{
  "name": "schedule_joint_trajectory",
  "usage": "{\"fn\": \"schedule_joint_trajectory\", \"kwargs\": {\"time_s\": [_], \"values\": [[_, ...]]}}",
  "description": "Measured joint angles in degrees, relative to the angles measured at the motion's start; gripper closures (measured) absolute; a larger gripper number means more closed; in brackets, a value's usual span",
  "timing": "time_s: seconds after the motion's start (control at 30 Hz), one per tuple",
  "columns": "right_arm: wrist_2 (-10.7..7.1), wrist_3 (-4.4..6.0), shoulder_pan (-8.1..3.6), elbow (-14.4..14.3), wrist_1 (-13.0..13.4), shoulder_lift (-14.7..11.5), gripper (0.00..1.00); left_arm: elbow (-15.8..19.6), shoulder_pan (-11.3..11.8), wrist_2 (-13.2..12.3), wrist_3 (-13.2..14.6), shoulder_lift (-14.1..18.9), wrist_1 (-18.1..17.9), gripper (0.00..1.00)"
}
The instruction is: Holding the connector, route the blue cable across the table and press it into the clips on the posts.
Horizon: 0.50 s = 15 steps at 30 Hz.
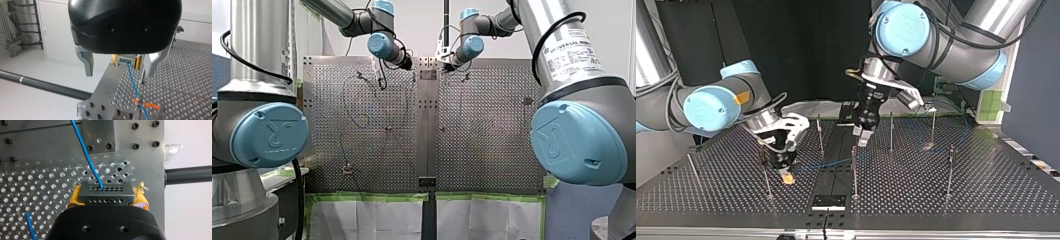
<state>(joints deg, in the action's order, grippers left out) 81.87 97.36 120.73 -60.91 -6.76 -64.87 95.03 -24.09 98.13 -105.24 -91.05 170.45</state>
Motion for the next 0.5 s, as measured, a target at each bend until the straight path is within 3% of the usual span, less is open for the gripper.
{"fn": "schedule_joint_trajectory", "kwargs": {"time_s": [0.2, 0.5], "values": [[0.01, 0.39, -0.63, -1.61, -0.23, -2.14, 1.00, -1.79, -2.75, 2.66, 0.38, -1.84, -1.80, 0.00], [0.05, 0.42, -1.74, -4.56, -0.25, -3.67, 1.00, -5.93, -6.97, 6.89, 0.75, -6.01, -1.00, 0.00]]}}
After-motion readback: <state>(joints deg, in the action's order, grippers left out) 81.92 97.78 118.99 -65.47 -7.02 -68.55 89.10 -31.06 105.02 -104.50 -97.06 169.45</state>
